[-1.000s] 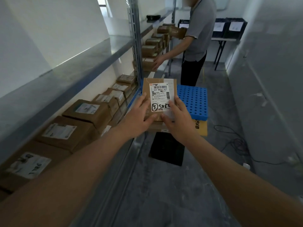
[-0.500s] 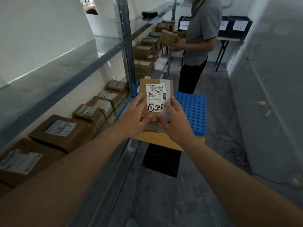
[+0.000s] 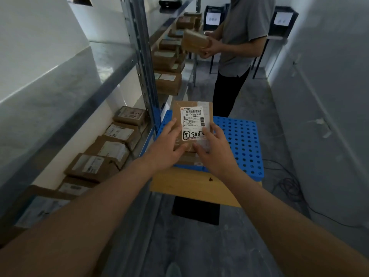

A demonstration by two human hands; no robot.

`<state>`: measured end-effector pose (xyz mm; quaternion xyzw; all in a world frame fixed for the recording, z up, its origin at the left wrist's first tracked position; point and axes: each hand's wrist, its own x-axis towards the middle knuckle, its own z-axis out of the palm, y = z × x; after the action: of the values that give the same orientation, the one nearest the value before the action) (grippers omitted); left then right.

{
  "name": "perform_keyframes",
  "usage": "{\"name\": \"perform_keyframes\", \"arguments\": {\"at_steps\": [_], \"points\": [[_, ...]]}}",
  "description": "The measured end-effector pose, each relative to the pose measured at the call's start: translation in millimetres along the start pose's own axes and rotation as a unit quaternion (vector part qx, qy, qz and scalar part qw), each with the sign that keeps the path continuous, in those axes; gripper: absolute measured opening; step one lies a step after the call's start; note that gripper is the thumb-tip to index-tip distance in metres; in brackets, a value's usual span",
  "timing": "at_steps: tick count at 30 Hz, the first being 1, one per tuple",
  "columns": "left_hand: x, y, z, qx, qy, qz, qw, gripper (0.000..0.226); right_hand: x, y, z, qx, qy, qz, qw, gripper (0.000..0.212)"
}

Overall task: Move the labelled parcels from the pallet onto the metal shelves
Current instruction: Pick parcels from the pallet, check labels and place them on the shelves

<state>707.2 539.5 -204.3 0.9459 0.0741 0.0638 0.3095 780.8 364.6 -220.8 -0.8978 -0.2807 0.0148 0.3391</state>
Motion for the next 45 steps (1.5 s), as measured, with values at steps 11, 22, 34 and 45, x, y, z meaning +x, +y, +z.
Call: {"name": "perform_keyframes", "arguments": {"at_steps": [11,22,34,45], "points": [[74,-68,12,-0.032,-0.037,-0.026,0.998,0.073,75,31,60,0.021,-0.036,0.02,0.999,0.068],[155,-114,43,-0.046,-0.038,-0.103,0.993,0.071,168,87,102,0.043,-0.092,-0.005,0.995,0.067],[222,-156,65,-0.081,-0.016,-0.156,0.984,0.068,243,127,140,0.083,-0.133,-0.014,0.988,0.067],[274,-208,72,-0.14,-0.007,-0.175,0.975,0.066,298,129,177,0.07,-0.121,0.0,0.99,0.064]]}}
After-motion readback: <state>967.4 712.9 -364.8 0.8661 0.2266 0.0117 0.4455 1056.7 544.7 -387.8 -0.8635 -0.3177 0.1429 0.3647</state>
